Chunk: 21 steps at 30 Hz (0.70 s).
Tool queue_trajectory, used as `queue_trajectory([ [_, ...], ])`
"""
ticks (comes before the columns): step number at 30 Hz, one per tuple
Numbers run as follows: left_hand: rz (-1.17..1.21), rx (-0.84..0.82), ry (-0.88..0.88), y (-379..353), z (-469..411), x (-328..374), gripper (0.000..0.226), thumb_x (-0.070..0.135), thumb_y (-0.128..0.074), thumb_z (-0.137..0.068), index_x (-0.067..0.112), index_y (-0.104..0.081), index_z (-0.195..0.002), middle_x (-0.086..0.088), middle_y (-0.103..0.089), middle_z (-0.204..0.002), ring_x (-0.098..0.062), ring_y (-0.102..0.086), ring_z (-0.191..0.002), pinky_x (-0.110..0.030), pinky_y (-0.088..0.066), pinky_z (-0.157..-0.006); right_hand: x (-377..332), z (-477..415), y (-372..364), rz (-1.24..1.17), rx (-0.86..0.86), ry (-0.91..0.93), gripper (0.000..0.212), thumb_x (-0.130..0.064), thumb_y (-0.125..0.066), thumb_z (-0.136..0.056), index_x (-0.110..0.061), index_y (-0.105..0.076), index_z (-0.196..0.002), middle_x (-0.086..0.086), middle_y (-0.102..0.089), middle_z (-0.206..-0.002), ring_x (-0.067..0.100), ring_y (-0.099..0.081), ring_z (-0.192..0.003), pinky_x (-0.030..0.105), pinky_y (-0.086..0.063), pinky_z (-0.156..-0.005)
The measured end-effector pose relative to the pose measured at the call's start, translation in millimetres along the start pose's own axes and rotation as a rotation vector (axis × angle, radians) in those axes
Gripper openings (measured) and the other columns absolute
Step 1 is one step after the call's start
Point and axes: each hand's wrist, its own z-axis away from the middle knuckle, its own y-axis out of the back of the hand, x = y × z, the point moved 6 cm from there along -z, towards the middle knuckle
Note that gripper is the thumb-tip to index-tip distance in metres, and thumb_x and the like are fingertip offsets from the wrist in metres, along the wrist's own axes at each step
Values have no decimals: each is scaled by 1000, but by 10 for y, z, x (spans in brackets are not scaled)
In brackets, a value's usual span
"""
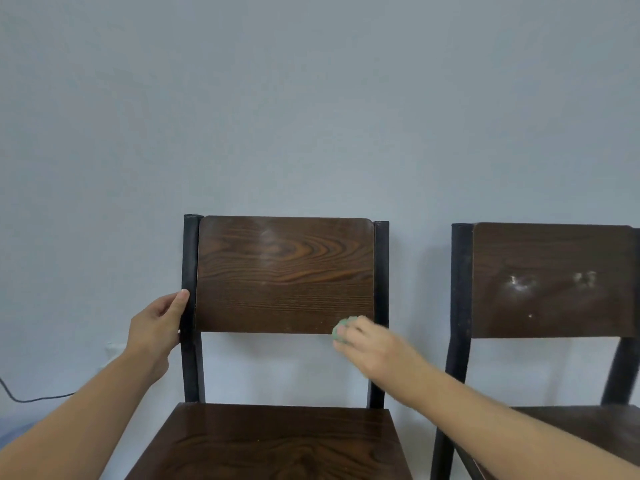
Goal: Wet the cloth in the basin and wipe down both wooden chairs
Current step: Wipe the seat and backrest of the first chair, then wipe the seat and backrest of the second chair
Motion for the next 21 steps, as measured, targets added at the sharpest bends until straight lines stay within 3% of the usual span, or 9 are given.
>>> queue_trajectory([
  [2, -6, -10, 47, 12, 28, 22, 37, 37, -62, -97, 14, -67, -125, -9, -70, -118, -30, -64, -112, -42, -50, -97, -160, 23, -178, 8, -151, 39, 14, 1, -72, -91, -10, -71, -98, 4, -70, -103, 21, -58, -94, 29, -60, -77],
  [3, -11, -12, 71, 23, 44, 40, 38, 37, -63, -96, 14, -68, -126, -9, -70, -118, -31, -64, -112, -43, -51, -99, -184, -1, -152, -27, -121, -5, 17, 1, -77, -86, -12, -71, -96, 2, -69, -99, 19, -58, -89, 27, -58, -71],
  [6, -69, -11, 81, 23, 68, 79, 41, 37, -60, -98, 15, -64, -133, -10, -69, -123, -31, -64, -113, -47, -50, -103, -142, -235, 251, -96, 249, -179, 24, 5, -61, -89, -5, -75, -107, 8, -73, -102, 22, -62, -86, 28, -58, -76],
  [8, -230, 29, 45, 7, 175, 44, 45, 40, -57, -98, 15, -60, -136, -11, -66, -129, -34, -62, -115, -50, -50, -103, -32, -369, 466, -62, 391, -289, 28, 6, -54, -91, -1, -77, -106, 12, -75, -101, 26, -64, -86, 31, -59, -77],
  [11, -479, 182, -21, 122, 412, -185, 49, 42, -56, -91, 15, -59, -133, -15, -65, -126, -42, -62, -110, -49, -51, -89, 121, -311, 404, 37, 129, -340, 18, 10, -70, -80, -4, -77, -90, 10, -72, -91, 27, -63, -83, 32, -56, -68],
  [13, -512, 192, -6, 297, 174, -725, 45, 43, -52, -84, 22, -58, -123, -5, -68, -98, -45, -64, -102, -49, -55, -81, 88, 31, 323, 35, -185, -149, 13, 0, -83, -79, -8, -78, -87, 8, -70, -92, 25, -60, -87, 30, -52, -66],
  [15, -631, 117, -109, 229, 246, -929, 36, 36, -48, -89, 20, -59, -119, -4, -57, -78, -43, -65, -98, -40, -53, -70, 183, 619, 372, -109, -416, -77, 20, 6, -79, -81, -8, -77, -94, 7, -69, -97, 24, -59, -92, 30, -51, -69],
  [18, -589, -20, -263, -557, 1648, -96, 15, 27, -55, -91, 32, -57, -105, 8, -57, -88, -20, -59, -75, -41, -50, -65, 600, 1647, 580, -294, -437, -507, 36, 7, -67, -90, -13, -74, -119, 6, -66, -109, 22, -58, -106, 35, -54, -88],
  [21, -549, -307, -397, -1383, 2579, 231, 14, 16, -52, -95, 28, -60, -97, 6, -62, -87, -24, -62, -64, -39, -49, -60, 612, 2392, 569, -455, -524, -836, 27, -7, -65, -100, -15, -76, -123, 4, -67, -114, 20, -64, -108, 38, -54, -101],
])
